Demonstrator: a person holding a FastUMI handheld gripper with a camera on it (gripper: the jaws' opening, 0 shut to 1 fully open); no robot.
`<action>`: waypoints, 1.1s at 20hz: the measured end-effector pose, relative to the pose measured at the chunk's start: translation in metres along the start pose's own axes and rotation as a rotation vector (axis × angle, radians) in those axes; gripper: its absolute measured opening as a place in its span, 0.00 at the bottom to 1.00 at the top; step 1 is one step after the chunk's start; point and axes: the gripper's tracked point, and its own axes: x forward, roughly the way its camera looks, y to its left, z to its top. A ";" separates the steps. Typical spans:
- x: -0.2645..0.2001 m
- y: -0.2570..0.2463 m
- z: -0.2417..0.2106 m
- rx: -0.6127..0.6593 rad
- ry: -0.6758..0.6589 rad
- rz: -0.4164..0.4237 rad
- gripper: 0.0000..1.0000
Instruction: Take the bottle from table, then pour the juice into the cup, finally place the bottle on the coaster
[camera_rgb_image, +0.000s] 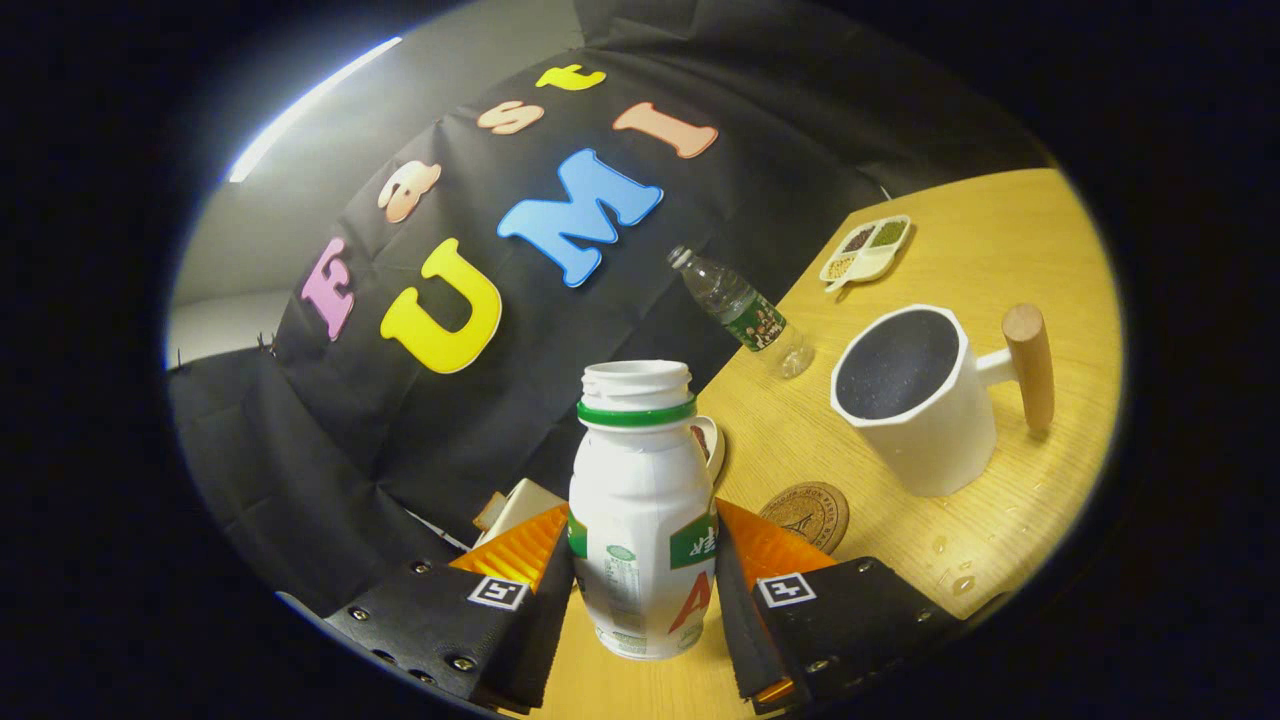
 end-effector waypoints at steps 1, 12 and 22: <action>0.000 -0.002 0.001 0.035 -0.002 0.001 0.68; 0.003 -0.009 0.010 0.179 -0.015 0.004 0.68; 0.010 -0.010 0.018 0.349 -0.037 0.046 0.68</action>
